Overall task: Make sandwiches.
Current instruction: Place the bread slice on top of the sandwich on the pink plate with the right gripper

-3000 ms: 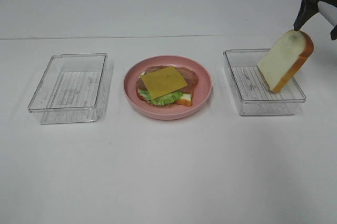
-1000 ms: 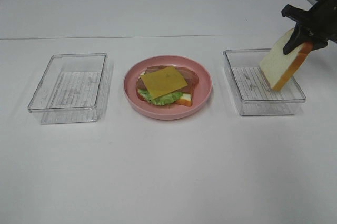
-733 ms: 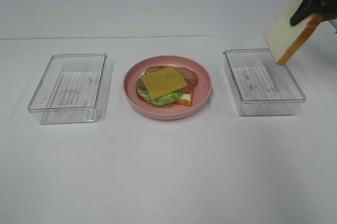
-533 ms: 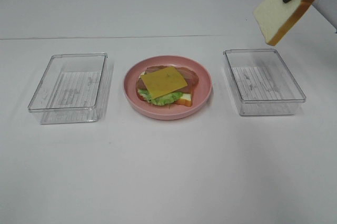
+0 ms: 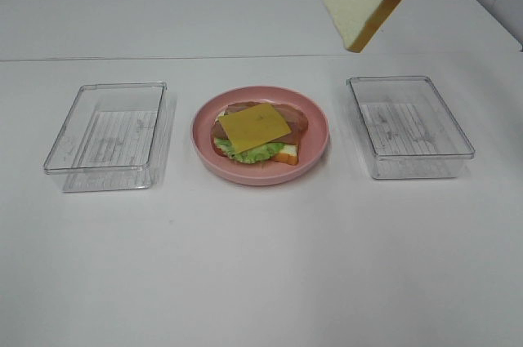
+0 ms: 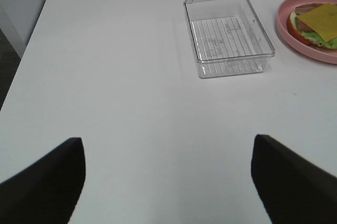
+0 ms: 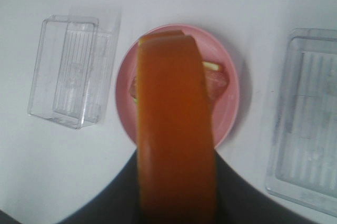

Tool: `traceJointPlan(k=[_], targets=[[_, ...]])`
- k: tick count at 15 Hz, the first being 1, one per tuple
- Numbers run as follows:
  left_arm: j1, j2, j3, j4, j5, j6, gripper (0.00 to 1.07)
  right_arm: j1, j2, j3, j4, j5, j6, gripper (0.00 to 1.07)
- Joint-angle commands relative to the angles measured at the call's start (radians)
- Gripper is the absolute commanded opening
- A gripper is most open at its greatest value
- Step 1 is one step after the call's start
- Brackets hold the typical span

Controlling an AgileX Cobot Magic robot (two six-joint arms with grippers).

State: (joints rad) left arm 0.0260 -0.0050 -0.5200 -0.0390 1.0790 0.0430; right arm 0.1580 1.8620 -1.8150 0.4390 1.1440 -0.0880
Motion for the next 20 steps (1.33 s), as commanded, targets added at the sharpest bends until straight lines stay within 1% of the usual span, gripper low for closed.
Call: traceJointPlan(k=[1, 2, 3, 5, 6, 8, 9, 11, 14, 15, 20], targets=[[0.000, -0.013, 0.001, -0.004, -0.005, -0.002, 0.79, 0.049, -0.006, 0.033, 0.039, -0.046, 0.010, 0.00], [0.000, -0.013, 0.001, -0.004, -0.005, -0.002, 0.79, 0.073, -0.006, 0.070, 0.067, -0.086, 0.009, 0.00], [0.000, -0.013, 0.001, -0.004, -0.005, -0.002, 0.79, 0.098, -0.006, 0.129, 0.126, -0.150, -0.016, 0.00], [0.000, -0.013, 0.001, -0.004, -0.005, -0.002, 0.79, 0.099, -0.004, 0.219, 0.248, -0.232, -0.099, 0.00], [0.000, -0.013, 0.001, -0.004, -0.005, -0.002, 0.79, 0.099, -0.004, 0.241, 0.274, -0.246, -0.119, 0.00], [0.000, -0.013, 0.001, -0.004, -0.005, -0.002, 0.79, 0.099, 0.008, 0.314, 0.390, -0.301, -0.203, 0.00], [0.000, -0.013, 0.001, -0.004, -0.005, -0.002, 0.79, 0.099, 0.022, 0.328, 0.417, -0.312, -0.222, 0.00], [0.000, -0.013, 0.001, -0.004, -0.005, -0.002, 0.79, 0.105, 0.047, 0.332, 0.433, -0.317, -0.223, 0.00], [0.000, -0.013, 0.001, -0.004, -0.005, -0.002, 0.79, 0.156, 0.103, 0.332, 0.426, -0.388, -0.231, 0.00], [0.000, -0.013, 0.001, -0.004, -0.005, -0.002, 0.79, 0.191, 0.149, 0.331, 0.416, -0.432, -0.235, 0.00], [0.000, -0.013, 0.001, -0.004, -0.005, -0.002, 0.79, 0.203, 0.246, 0.326, 0.411, -0.503, -0.235, 0.00]])
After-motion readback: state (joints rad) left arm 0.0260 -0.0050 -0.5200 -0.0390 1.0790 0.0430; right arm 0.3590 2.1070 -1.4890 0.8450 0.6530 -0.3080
